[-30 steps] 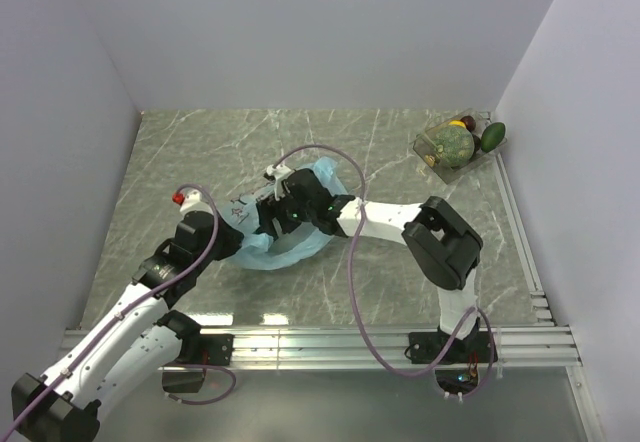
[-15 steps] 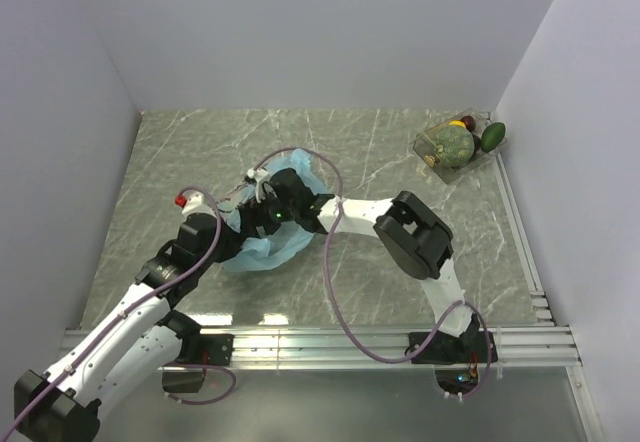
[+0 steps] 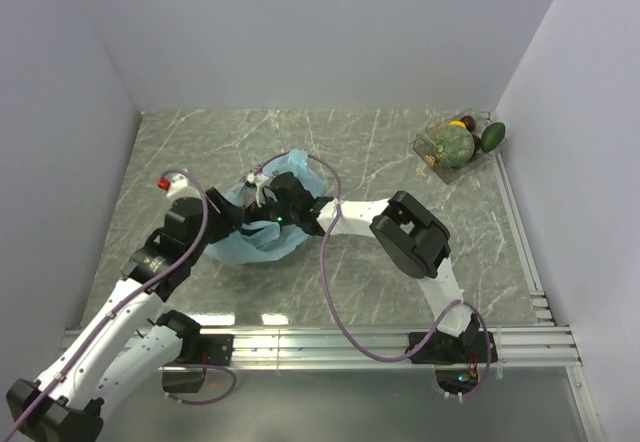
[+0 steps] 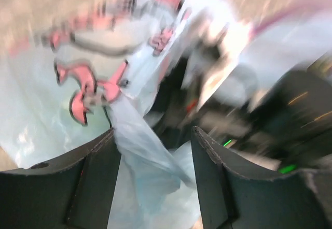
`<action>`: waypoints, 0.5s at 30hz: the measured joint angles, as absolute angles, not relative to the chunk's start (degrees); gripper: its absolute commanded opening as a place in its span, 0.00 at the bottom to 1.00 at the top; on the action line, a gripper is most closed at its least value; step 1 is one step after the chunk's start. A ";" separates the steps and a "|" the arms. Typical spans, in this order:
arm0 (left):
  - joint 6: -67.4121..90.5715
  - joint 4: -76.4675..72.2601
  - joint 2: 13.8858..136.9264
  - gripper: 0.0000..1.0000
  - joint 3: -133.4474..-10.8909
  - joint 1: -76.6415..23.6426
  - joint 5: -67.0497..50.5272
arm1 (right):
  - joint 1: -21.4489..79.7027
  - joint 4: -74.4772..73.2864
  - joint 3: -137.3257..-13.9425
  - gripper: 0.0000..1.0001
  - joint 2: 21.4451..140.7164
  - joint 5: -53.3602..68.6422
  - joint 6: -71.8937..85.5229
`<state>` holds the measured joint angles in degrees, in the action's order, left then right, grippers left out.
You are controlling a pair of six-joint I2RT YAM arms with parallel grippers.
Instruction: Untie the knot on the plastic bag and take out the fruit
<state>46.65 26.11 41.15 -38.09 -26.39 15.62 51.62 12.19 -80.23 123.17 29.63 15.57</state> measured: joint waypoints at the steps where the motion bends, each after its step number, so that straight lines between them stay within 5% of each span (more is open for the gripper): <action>1: 46.15 25.82 41.34 0.60 -39.90 -25.76 16.27 | 51.64 12.32 -80.18 0.89 123.15 29.65 15.59; 15: 42.78 20.32 51.64 0.51 -40.88 -6.22 17.23 | 51.77 15.31 -78.28 0.90 122.67 30.70 15.90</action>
